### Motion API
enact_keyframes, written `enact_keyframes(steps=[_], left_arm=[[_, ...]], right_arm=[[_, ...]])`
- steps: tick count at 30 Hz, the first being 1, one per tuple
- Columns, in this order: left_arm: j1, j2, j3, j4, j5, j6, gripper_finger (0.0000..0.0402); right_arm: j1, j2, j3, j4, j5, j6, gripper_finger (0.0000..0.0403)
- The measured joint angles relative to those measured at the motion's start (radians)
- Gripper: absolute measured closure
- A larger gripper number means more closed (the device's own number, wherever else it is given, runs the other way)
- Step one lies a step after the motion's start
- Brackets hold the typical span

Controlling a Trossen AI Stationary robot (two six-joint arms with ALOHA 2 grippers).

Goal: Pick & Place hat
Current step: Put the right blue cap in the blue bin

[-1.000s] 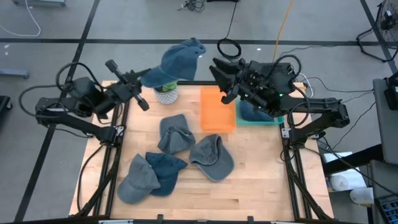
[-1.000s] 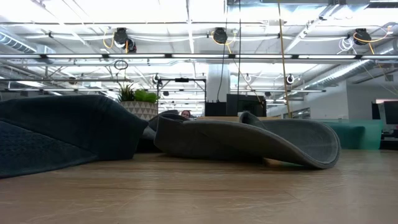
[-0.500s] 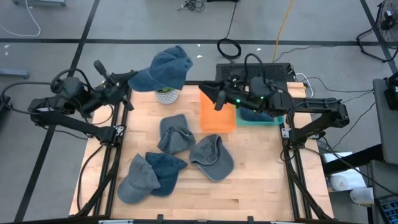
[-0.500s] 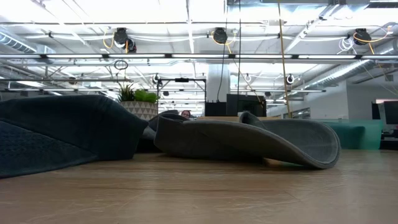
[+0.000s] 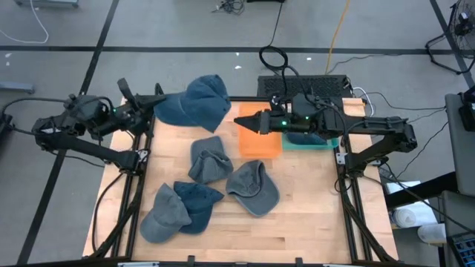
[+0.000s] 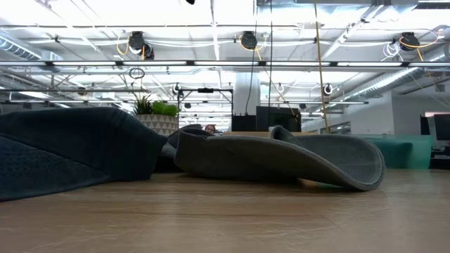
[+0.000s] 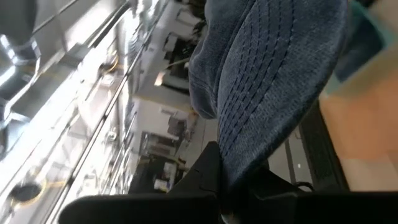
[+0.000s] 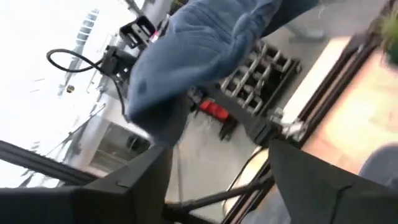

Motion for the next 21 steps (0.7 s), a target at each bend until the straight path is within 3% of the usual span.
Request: enact_keyframes(steps=[7, 13, 21], left_arm=[[0.000, -0.001, 0.000, -0.042, 0.005, 0.008, 0.0394], [-0.003, -0.004, 0.000, -0.099, 0.006, 0.000, 0.0394], [-0.086, 0.009, 0.000, -0.116, 0.006, 0.005, 0.0394]], right_arm=[[-0.005, 0.000, 0.000, -0.083, -0.062, 0.146, 0.0101], [-0.022, 0.000, -0.001, -0.184, -0.094, 0.318, 0.0104], [-0.030, 0.000, 0.000, -0.202, -0.135, 0.403, 0.0112]])
